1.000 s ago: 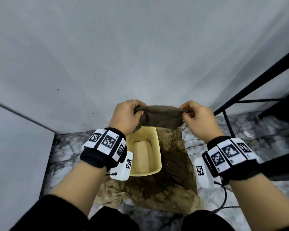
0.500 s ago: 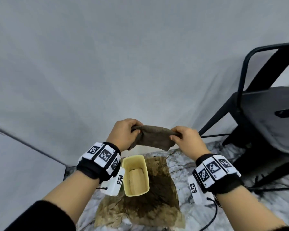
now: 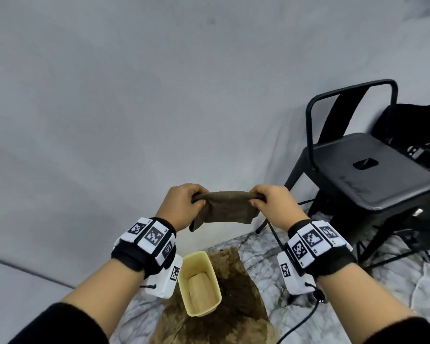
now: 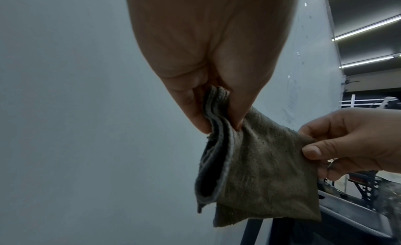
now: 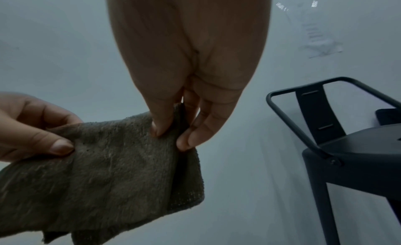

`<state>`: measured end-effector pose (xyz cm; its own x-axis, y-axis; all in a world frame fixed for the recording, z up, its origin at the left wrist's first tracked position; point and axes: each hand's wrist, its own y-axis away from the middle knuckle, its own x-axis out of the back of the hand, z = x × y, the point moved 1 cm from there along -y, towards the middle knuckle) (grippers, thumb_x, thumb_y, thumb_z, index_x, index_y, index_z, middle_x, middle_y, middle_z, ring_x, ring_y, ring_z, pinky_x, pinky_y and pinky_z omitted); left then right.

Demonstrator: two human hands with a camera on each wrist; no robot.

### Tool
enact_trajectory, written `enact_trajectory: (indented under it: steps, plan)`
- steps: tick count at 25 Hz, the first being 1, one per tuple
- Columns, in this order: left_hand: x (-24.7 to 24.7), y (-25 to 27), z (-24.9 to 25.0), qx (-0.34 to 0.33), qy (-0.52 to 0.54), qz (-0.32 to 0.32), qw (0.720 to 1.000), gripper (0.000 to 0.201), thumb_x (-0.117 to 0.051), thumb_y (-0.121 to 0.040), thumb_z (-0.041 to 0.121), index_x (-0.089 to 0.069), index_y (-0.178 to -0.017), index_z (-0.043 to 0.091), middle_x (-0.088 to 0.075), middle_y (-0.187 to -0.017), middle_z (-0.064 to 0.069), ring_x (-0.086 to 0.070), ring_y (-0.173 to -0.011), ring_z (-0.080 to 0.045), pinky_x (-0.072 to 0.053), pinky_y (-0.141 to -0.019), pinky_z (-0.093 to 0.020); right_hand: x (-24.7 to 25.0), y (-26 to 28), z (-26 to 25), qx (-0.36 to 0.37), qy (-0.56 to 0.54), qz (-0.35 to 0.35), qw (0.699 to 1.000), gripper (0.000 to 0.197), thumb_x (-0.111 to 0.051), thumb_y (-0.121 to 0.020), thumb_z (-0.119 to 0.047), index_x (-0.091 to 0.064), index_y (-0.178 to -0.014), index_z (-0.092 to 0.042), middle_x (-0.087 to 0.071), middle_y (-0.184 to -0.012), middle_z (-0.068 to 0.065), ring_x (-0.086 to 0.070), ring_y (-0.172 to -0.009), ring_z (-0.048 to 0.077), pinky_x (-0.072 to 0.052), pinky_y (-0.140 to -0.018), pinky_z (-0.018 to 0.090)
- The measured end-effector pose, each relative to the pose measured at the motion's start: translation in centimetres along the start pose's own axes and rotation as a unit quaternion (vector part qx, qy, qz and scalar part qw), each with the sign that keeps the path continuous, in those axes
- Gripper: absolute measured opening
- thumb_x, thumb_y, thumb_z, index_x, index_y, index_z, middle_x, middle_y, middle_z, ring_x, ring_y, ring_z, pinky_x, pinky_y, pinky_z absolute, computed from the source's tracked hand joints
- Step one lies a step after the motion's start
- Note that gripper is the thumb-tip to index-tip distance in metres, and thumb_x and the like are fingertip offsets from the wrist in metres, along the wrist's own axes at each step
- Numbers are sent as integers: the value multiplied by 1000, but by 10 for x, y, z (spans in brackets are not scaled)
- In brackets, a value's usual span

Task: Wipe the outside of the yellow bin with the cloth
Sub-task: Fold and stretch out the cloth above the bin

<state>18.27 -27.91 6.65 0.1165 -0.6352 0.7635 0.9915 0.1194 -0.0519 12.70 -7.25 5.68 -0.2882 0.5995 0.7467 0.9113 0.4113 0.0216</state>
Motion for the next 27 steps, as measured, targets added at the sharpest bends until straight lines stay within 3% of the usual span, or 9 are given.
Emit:
enact_trajectory:
  steps: [5, 11, 15, 17, 19, 21, 24, 27]
  plan:
    - [-21, -27, 46, -48, 0, -40, 998, 17, -58, -81, 8, -68, -91, 18, -64, -88, 4, -55, -84, -10, -36, -64, -5, 46, 7, 31, -20, 2, 37, 999, 14, -53, -86, -8, -64, -95, -10, -60, -78, 4, -54, -67, 15, -39, -51, 1]
    - [-96, -81, 134, -98, 27, -86, 991, 13, -63, -77, 11, -69, -86, 19, -67, -83, 4, -58, -80, -9, -38, -61, -1, 138, 24, 116, -70, 27, 81, 994, 11, -56, -85, -11, -65, -90, -17, -62, -82, 1, -56, -72, 13, -39, -53, 4]
    - [-159, -121, 189, -132, 41, -129, 982, 13, -65, -77, 13, -70, -86, 20, -66, -81, 5, -56, -74, -4, -36, -62, -1, 197, 27, 186, -109, 52, 100, 988, 12, -58, -85, -13, -66, -91, -20, -67, -89, 2, -55, -82, 14, -37, -63, 11]
    - [-185, -139, 207, -148, 22, -141, 979, 13, -64, -78, 14, -69, -88, 21, -64, -82, 8, -55, -75, -5, -40, -71, -11, 216, 23, 212, -124, 53, 108, 985, 14, -58, -84, -12, -67, -92, -19, -67, -88, 2, -56, -83, 14, -39, -72, 20]
    - [-211, -160, 223, -166, -18, -155, 974, 13, -63, -78, 15, -69, -89, 20, -67, -87, 4, -55, -81, -10, -42, -76, -23, 227, 18, 240, -144, 48, 121, 981, 14, -58, -84, -11, -68, -91, -18, -66, -85, 2, -57, -82, 16, -38, -74, 22]
    - [-231, -179, 233, -164, -38, -172, 970, 13, -62, -78, 15, -68, -89, 19, -68, -91, 1, -56, -85, -13, -42, -77, -24, 231, 10, 265, -161, 36, 119, 979, 13, -59, -84, -10, -68, -89, -18, -68, -83, 5, -60, -82, 18, -39, -73, 23]
    - [-249, -208, 247, -155, -9, -145, 977, 13, -63, -77, 15, -69, -87, 21, -69, -92, 1, -59, -87, -14, -47, -81, -29, 242, -7, 289, -170, 22, 141, 975, 13, -59, -83, -8, -68, -90, -14, -69, -84, 7, -61, -84, 20, -41, -75, 24]
    - [-257, -228, 258, -199, 7, -71, 977, 14, -62, -78, 16, -68, -89, 22, -69, -91, 2, -55, -90, -17, -44, -84, -33, 253, -23, 303, -142, 23, 248, 958, 20, -58, -82, -4, -69, -97, -12, -69, -96, 7, -60, -91, 19, -43, -84, 22]
